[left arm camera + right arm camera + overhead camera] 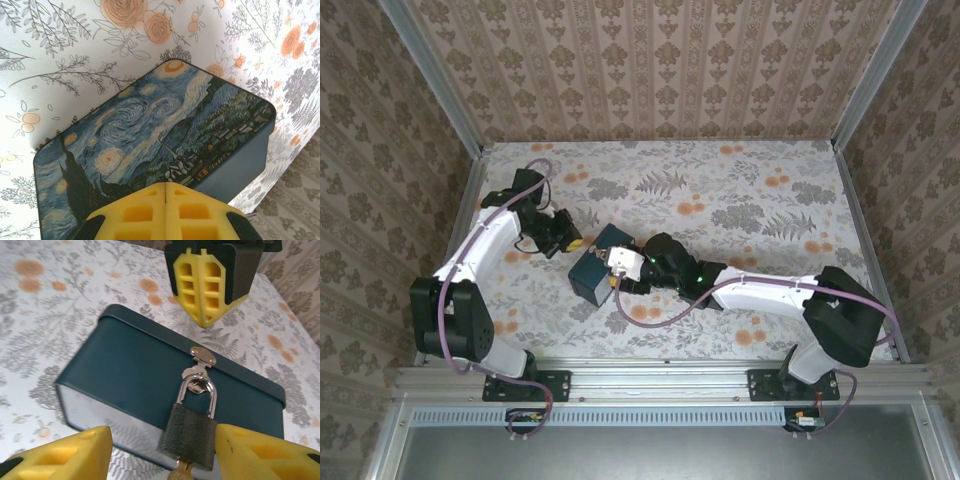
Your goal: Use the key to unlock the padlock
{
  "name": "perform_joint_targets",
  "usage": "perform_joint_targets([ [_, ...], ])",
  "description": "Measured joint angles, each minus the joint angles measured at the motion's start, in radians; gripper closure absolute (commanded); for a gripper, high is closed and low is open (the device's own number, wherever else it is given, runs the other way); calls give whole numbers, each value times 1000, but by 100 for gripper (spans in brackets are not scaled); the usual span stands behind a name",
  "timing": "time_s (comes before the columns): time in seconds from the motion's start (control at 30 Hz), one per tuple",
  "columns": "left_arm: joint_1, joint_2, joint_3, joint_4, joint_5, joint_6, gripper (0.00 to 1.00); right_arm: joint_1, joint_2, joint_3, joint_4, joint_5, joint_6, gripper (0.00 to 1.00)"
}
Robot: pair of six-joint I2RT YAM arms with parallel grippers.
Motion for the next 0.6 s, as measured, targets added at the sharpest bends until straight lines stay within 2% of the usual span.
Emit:
perform_joint_targets([
  [0.1,-12,1,-10,7,0,8,100,0,39,0,19,29,-56,49],
  [0.23,-12,2,-29,10,0,11,100,2,77,6,42,58,-109,63],
  [0.37,-14,3,-29,11,0,15,100,3,84,12,58,73,-128,63],
  [0.5,-18,4,-31,13,0,18,100,5,85,26,57,82,-123,57],
  [0.6,-22,4,-35,18,-6,18,100,8,85,29,57,89,-116,60],
])
